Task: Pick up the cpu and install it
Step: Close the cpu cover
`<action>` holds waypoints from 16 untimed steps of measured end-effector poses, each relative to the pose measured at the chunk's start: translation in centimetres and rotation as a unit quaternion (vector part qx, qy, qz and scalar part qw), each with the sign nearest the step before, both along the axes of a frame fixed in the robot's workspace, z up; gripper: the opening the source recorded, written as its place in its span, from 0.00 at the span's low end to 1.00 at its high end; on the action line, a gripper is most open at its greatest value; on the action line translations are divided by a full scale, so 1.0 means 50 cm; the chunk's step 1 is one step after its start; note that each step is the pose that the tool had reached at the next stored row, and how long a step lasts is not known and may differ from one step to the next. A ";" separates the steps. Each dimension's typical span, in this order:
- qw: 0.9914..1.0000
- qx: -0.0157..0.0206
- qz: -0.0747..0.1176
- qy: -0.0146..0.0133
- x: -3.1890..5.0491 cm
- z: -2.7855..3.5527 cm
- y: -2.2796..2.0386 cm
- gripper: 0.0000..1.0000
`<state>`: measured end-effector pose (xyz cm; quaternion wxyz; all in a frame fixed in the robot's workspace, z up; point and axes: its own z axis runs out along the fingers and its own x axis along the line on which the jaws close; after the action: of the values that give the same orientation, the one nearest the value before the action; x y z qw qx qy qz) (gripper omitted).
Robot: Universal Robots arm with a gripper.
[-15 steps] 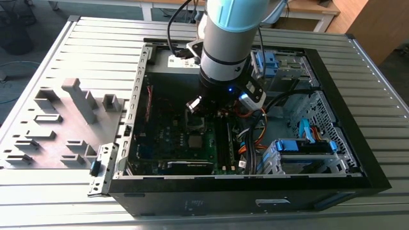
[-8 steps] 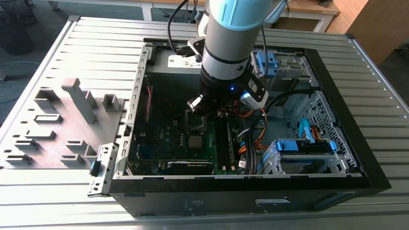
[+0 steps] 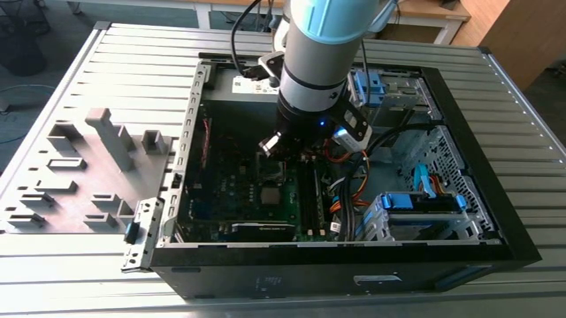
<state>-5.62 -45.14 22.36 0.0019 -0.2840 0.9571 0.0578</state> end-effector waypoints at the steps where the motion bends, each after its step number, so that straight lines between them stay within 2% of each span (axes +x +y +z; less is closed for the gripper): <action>1: 1.000 0.000 0.004 0.000 0.000 0.000 -0.0001 0.11; 5: 1.000 0.000 0.013 0.000 0.001 0.000 -0.0015 0.11; 16: 1.000 0.000 0.024 0.000 0.004 0.000 -0.0102 0.11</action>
<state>-5.42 -45.64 22.37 0.0006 -0.3065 0.9501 0.0578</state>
